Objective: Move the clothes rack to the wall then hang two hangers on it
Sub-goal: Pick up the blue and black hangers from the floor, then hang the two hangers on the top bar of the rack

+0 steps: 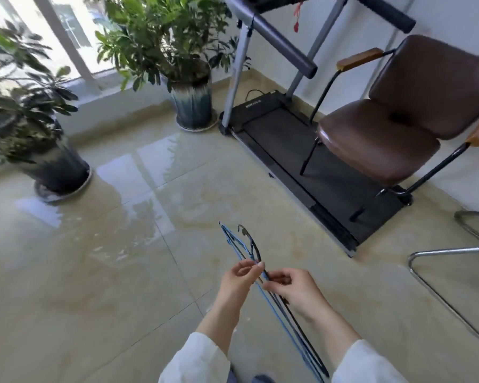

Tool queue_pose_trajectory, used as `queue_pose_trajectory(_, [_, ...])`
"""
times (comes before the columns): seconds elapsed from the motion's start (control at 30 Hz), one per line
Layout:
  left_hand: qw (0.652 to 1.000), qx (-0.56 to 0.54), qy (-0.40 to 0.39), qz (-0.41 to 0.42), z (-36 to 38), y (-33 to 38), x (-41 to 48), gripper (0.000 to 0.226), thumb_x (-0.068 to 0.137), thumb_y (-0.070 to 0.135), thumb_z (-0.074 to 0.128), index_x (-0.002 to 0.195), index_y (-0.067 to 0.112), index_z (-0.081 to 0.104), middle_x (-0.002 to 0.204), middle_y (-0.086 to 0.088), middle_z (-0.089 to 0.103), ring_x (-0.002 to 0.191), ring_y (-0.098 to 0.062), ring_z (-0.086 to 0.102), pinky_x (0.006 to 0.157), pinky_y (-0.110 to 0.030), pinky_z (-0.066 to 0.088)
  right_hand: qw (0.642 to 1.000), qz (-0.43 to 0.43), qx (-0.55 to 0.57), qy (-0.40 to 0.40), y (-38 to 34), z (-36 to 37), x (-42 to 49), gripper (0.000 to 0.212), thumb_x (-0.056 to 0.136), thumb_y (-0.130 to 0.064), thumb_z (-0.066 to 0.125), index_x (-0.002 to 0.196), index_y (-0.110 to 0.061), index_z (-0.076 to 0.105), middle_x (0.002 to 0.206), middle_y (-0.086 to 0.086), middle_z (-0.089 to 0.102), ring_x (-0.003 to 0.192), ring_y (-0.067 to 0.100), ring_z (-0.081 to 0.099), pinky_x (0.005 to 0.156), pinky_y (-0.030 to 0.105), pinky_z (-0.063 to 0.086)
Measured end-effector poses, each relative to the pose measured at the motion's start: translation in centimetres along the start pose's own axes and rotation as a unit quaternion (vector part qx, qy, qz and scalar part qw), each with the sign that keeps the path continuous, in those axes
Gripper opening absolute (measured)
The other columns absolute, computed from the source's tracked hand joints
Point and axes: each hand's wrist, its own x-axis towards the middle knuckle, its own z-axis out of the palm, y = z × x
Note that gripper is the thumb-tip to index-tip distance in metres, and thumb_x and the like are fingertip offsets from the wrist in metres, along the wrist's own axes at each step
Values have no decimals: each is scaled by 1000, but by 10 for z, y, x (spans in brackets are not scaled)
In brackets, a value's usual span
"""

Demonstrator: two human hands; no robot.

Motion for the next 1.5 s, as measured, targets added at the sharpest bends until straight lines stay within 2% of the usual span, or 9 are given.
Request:
queue_pose_trajectory(0.2, [992,-76,99,27,-49,0,-51,9,82,24,65,88,17,63,81,5,62,87,-13,55,85,-28,35,990,-39,-64,-119,-42,41,-24,33,74,-8,71,106,1,65,90,9,70,86,17,66,69,9,49])
queue_pose_trajectory(0.33, [971,-132,193,45,-74,-17,-81,20,78,25,69,94,13,66,83,2,64,85,-14,57,78,-24,39,972,-59,-124,-193,-58,69,-47,26,76,-14,70,101,-7,68,75,-8,65,62,-8,58,46,-2,37])
queue_pose_trajectory(0.43, [950,-164,256,72,-94,-35,-110,21,78,22,69,96,10,66,78,4,63,77,-7,57,64,-16,39,954,-76,-170,-235,-61,95,-68,21,77,-16,69,97,-10,69,69,-11,63,48,-13,55,43,-2,35])
queue_pose_trajectory(0.63, [906,-208,348,122,-150,-71,-183,6,78,19,69,76,20,64,76,2,64,81,-15,59,63,-19,41,906,-144,-249,-311,-63,167,-128,24,75,-16,71,97,-7,70,84,1,69,81,13,64,79,22,49])
queue_pose_trajectory(0.73, [878,-235,391,145,-182,-89,-225,10,79,20,68,73,23,61,77,4,64,78,-10,58,63,-17,40,881,-207,-291,-309,-60,207,-163,22,75,-19,71,95,-11,71,82,-2,68,80,13,63,75,21,48])
queue_pose_trajectory(1.0, [796,-280,507,174,-281,-153,-339,14,79,27,69,70,25,58,77,7,63,78,-10,57,64,-15,41,739,-504,-397,-205,-36,328,-283,26,74,-35,69,96,-22,62,81,-9,63,80,12,53,57,21,34])
queue_pose_trajectory(1.13, [750,-307,560,175,-331,-187,-395,16,78,30,69,68,27,57,75,7,62,77,-12,57,65,-19,41,666,-600,-385,-219,-20,390,-338,20,62,-24,81,74,-19,66,63,-8,69,65,17,62,45,10,27])
queue_pose_trajectory(1.37, [666,-347,643,152,-401,-235,-471,16,79,31,68,78,19,59,95,-3,65,95,-21,60,81,-27,42,682,-544,-345,-346,-14,484,-421,7,75,-18,71,79,-13,72,66,-7,59,66,16,56,61,22,40])
queue_pose_trajectory(1.5, [609,-375,683,149,-436,-257,-508,24,78,29,69,87,12,55,80,5,58,80,-14,57,65,-17,40,692,-508,-311,-408,-17,537,-456,8,74,-16,72,80,-11,74,61,-14,60,57,-1,54,56,6,41])
